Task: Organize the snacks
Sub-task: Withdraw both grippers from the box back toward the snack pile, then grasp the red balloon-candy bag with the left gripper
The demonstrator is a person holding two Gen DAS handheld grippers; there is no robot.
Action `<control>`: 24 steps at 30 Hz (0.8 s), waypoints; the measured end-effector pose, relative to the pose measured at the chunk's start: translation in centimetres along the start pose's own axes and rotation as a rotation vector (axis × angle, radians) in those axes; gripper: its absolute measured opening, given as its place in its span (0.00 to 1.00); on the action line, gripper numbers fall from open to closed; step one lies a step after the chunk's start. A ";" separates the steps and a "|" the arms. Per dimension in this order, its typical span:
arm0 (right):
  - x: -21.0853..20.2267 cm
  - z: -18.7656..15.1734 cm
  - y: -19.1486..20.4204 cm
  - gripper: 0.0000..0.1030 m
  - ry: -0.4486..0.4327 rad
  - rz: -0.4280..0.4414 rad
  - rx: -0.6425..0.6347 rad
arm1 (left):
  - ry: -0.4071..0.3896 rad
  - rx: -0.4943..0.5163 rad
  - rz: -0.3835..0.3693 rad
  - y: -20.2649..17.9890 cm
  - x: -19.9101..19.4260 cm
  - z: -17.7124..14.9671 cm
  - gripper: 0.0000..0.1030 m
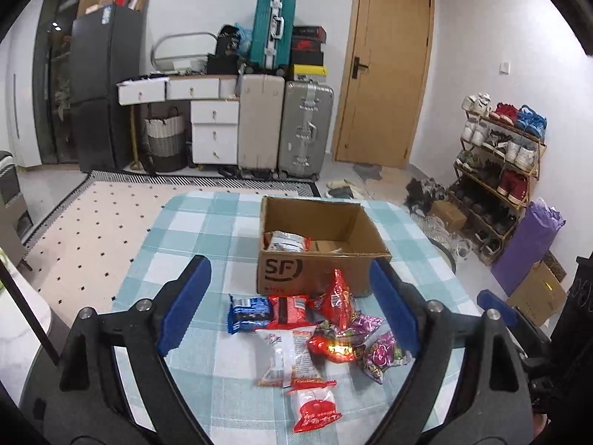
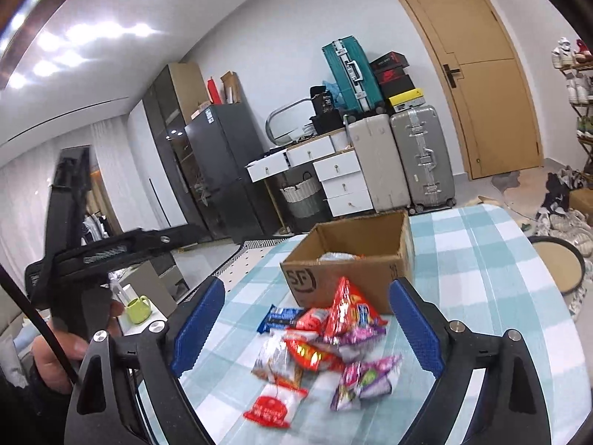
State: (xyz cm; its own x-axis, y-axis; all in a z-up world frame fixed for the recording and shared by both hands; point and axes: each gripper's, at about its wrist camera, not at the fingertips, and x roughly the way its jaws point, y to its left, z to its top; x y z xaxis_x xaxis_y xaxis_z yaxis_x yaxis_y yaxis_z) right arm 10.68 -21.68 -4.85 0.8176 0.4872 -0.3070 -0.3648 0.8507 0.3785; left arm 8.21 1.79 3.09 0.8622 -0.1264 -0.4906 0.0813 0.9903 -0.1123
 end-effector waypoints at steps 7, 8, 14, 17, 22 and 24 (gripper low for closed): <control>-3.6 -2.2 1.3 0.98 -0.027 -0.092 -0.052 | -0.045 -0.001 0.018 0.8 -5.7 -3.1 0.99; -4.0 -2.6 1.4 0.99 -0.033 -0.101 -0.056 | -0.044 -0.002 0.024 1.0 -6.4 -3.8 0.99; -5.1 -4.8 2.0 0.99 -0.015 -0.096 -0.080 | 0.026 -0.003 0.019 2.6 -5.9 -7.5 0.99; -5.3 -6.0 2.2 0.99 0.001 -0.091 -0.094 | 0.102 -0.007 -0.018 2.9 -4.0 -9.6 0.99; -5.3 -7.5 2.3 0.99 0.022 -0.089 -0.112 | 0.232 -0.022 -0.075 2.3 0.7 -12.1 0.99; -5.4 -8.1 2.3 0.99 0.028 -0.082 -0.114 | 0.263 -0.013 -0.078 1.7 2.2 -12.9 0.99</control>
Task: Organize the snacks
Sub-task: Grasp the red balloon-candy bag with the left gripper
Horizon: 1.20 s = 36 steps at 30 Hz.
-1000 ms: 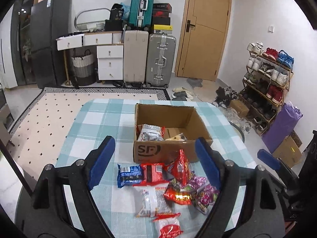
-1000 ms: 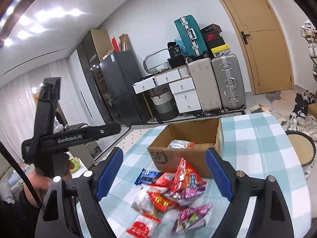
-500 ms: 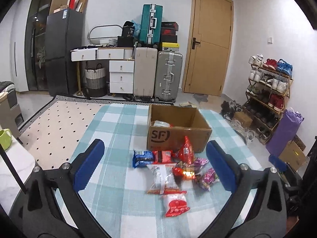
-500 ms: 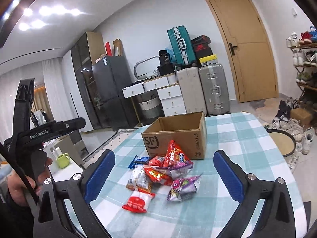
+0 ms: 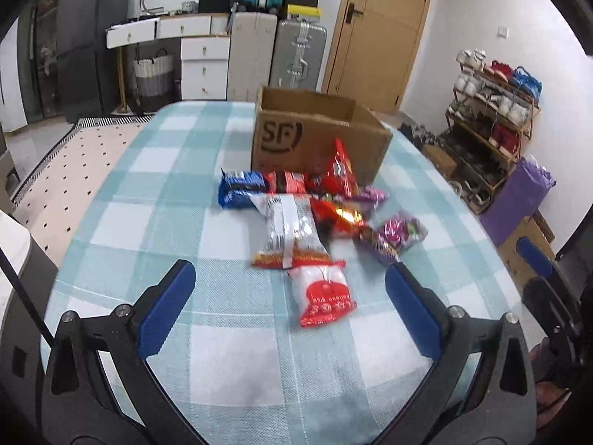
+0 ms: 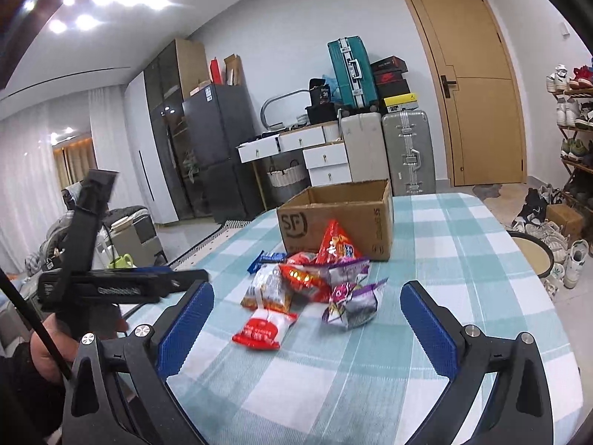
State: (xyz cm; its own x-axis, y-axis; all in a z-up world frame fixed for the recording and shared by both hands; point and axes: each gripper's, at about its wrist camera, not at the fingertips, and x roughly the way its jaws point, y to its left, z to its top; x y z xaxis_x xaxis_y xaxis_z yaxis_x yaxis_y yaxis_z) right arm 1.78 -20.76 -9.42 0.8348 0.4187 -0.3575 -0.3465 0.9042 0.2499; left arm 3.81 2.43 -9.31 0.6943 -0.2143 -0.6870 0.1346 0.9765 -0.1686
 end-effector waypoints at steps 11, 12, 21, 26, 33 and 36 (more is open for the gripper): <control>0.5 -2.4 -1.0 0.99 0.019 0.021 0.054 | 0.109 0.061 0.060 -3.2 7.1 -1.2 0.99; 0.4 -2.5 -1.0 0.99 0.017 0.024 0.052 | 0.117 0.057 0.065 -3.3 7.7 -1.2 0.99; 0.1 -3.2 0.0 0.99 -0.005 0.035 -0.002 | 0.172 0.058 0.091 -4.1 11.1 -1.0 0.94; 0.5 -3.8 -0.2 0.99 0.013 0.047 0.016 | 0.203 0.064 0.088 -4.2 12.5 -1.1 0.73; 0.8 -4.4 -0.7 0.99 0.029 0.032 0.027 | 0.205 0.086 0.021 -4.2 13.0 -1.2 0.39; 1.0 -4.6 -1.3 0.99 0.040 0.023 0.050 | 0.200 0.095 0.000 -4.2 12.8 -1.3 0.39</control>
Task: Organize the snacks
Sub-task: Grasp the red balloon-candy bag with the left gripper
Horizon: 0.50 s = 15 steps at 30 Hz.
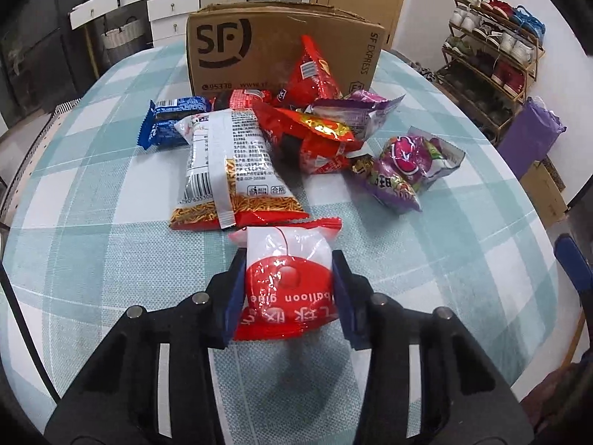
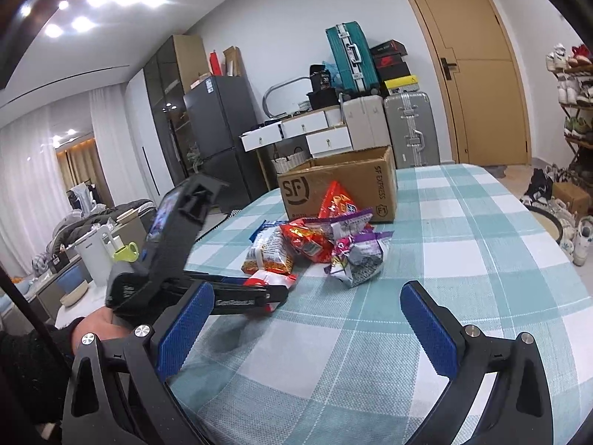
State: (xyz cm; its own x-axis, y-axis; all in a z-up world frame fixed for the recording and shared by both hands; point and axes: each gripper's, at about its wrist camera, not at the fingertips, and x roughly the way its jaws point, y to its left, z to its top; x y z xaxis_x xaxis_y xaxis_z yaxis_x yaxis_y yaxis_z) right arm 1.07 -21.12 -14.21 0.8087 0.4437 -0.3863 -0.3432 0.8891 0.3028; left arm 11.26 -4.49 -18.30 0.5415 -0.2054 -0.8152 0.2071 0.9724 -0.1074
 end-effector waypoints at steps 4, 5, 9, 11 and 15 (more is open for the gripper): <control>-0.1 0.0 -0.9 0.99 0.010 -0.004 0.058 | 0.001 -0.004 -0.030 0.3 -0.6 0.0 0.39; -0.1 0.0 -1.2 0.99 0.011 -0.004 0.074 | 0.005 -0.014 -0.050 0.3 -0.9 0.3 0.39; -0.3 0.0 -2.1 0.99 0.016 -0.001 0.117 | -0.034 -0.023 -0.045 0.8 -2.8 0.5 0.39; -0.5 -0.3 -2.4 0.99 0.023 -0.004 0.134 | -0.055 -0.022 -0.042 0.4 -4.1 0.5 0.39; -0.3 -0.6 -3.0 0.99 0.045 0.011 0.171 | -0.102 -0.011 -0.034 0.6 -6.2 0.3 0.39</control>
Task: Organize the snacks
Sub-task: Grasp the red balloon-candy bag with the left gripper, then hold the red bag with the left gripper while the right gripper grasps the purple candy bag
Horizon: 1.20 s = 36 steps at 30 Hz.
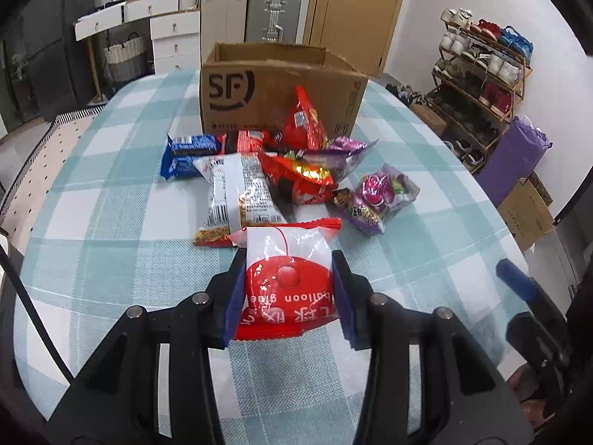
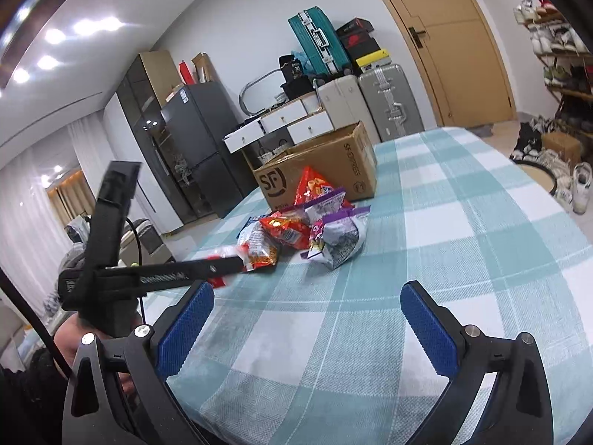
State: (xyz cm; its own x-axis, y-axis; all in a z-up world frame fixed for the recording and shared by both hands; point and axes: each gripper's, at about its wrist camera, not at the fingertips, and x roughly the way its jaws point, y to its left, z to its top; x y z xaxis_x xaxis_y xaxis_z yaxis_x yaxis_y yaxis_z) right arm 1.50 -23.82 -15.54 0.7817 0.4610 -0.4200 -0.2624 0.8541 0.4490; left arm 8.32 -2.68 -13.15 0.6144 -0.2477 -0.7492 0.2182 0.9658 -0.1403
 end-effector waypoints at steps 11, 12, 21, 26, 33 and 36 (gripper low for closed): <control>1.4 1.3 -0.1 0.99 0.063 0.003 0.035 | -0.063 -0.006 0.001 1.9 -3.0 -1.7 0.39; 1.5 1.6 -0.1 0.99 0.065 0.004 0.034 | -0.067 -0.009 -0.001 2.1 -3.0 -1.7 0.39; 6.1 4.9 -0.8 0.99 0.180 -0.037 0.036 | -0.083 -0.024 -0.043 3.8 -2.5 -2.0 0.39; 8.6 6.3 -1.3 0.99 0.232 -0.050 0.021 | -0.079 -0.034 -0.064 4.5 -1.6 -1.9 0.39; 13.1 7.0 -3.3 0.99 0.309 -0.062 0.072 | -0.058 -0.047 -0.081 5.0 0.0 -1.6 0.39; 14.6 7.2 -3.8 0.99 0.319 -0.056 0.089 | -0.044 -0.057 -0.092 5.2 0.7 -1.6 0.39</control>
State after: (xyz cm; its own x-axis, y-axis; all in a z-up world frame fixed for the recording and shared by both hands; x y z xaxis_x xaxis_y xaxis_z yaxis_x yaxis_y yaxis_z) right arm 17.97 -22.10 -17.67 0.5729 0.4785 -0.6655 -0.1626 0.8621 0.4799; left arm 8.66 2.28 -15.43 0.6265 -0.3372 -0.7027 0.2324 0.9414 -0.2445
